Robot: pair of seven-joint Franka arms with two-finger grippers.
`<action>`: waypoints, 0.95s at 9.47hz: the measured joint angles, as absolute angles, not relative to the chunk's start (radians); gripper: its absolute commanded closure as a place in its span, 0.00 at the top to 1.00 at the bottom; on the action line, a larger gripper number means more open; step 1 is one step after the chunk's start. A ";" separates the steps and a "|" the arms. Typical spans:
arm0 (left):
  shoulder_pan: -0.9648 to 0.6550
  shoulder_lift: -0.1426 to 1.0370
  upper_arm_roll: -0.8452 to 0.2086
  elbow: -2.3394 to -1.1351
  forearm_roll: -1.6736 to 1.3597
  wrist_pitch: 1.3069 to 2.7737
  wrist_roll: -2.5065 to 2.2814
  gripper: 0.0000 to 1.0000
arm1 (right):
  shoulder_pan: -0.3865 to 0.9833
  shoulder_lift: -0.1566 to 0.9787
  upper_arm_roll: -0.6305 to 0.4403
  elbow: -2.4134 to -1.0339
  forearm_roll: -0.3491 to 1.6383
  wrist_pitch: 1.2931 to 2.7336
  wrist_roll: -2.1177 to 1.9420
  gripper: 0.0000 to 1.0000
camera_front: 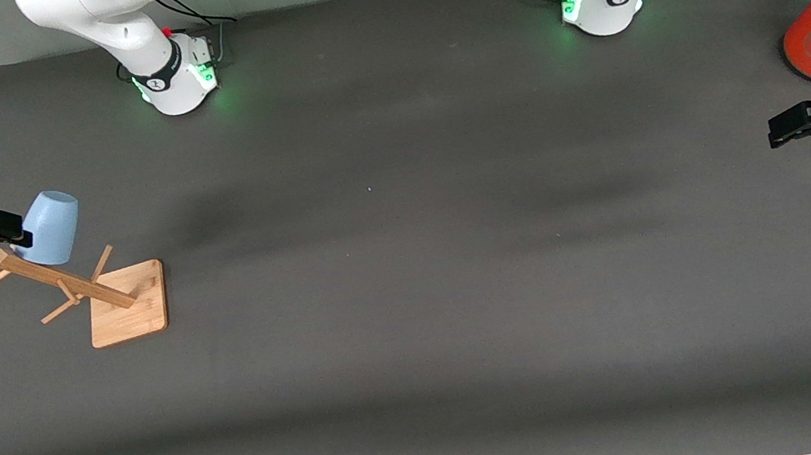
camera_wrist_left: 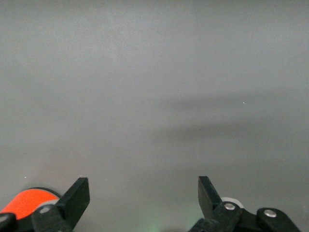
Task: Rotate and upright cup with both arms
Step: 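Move the right gripper to the light blue cup on the wooden stand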
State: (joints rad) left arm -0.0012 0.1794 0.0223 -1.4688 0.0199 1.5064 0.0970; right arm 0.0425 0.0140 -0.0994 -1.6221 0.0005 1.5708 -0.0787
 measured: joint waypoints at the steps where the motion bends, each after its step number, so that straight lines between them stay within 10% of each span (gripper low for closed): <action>1: -0.002 0.183 0.020 -1.468 0.020 1.506 0.097 1.00 | 0.042 0.016 -0.099 -1.622 0.001 1.571 -0.079 1.00; 9: -0.004 0.185 0.012 -1.467 0.019 1.506 0.099 1.00 | 0.040 -0.106 -0.174 -1.767 0.001 1.570 -0.079 1.00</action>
